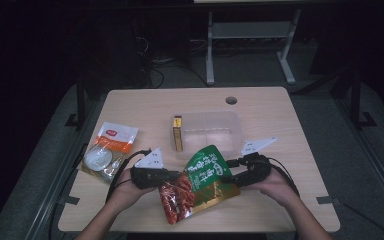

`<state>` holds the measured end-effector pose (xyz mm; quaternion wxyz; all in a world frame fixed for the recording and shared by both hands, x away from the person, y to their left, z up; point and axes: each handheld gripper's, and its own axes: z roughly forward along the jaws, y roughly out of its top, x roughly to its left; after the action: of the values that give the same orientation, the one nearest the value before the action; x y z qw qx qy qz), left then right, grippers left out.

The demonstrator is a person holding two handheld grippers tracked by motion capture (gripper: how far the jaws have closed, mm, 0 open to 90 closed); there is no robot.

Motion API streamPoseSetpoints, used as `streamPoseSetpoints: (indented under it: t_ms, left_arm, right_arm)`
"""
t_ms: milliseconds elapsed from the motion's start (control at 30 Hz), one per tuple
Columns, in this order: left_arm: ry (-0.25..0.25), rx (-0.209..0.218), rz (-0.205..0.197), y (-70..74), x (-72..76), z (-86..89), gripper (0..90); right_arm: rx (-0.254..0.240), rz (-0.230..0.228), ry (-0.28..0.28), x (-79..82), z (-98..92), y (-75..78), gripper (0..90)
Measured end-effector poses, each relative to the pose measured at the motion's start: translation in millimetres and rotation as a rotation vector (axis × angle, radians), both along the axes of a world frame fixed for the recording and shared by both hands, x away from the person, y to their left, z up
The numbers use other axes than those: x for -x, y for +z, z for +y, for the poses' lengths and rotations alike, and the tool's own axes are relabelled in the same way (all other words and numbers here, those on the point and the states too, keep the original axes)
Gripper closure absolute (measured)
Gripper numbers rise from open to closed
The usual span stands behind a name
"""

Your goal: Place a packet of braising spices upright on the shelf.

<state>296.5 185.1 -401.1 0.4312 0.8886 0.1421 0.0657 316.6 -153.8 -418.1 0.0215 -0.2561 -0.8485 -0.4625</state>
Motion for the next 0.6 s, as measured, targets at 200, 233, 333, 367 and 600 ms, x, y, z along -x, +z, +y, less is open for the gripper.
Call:
streamPoseSetpoints:
  t_ms: [200, 233, 333, 367, 600]
  left_arm:
    - [0.024, 0.027, -0.022, 7.0, 0.8, 12.0, 89.6]
    - [0.027, 0.036, -0.024, 7.8, 1.0, 13.5, 89.6]
    - [0.023, 0.045, -0.020, 8.9, 1.5, 15.8, 89.6]
    - [0.019, 0.041, -0.021, 8.9, 1.7, 15.9, 89.6]
    - [0.016, 0.045, -0.027, 8.3, 3.2, 14.0, 89.6]
  right_arm:
    - [-0.027, 0.023, 0.063, -17.6, 20.9, 6.0, 55.2]
    - [-0.029, 0.033, 0.075, -20.8, 23.3, 6.0, 57.6]
    - [-0.041, 0.029, 0.086, -26.3, 28.7, 7.1, 65.6]
    - [-0.041, 0.025, 0.087, -27.1, 29.6, 7.5, 67.8]
    - [-0.044, 0.029, 0.103, -26.1, 27.9, 6.1, 80.4]
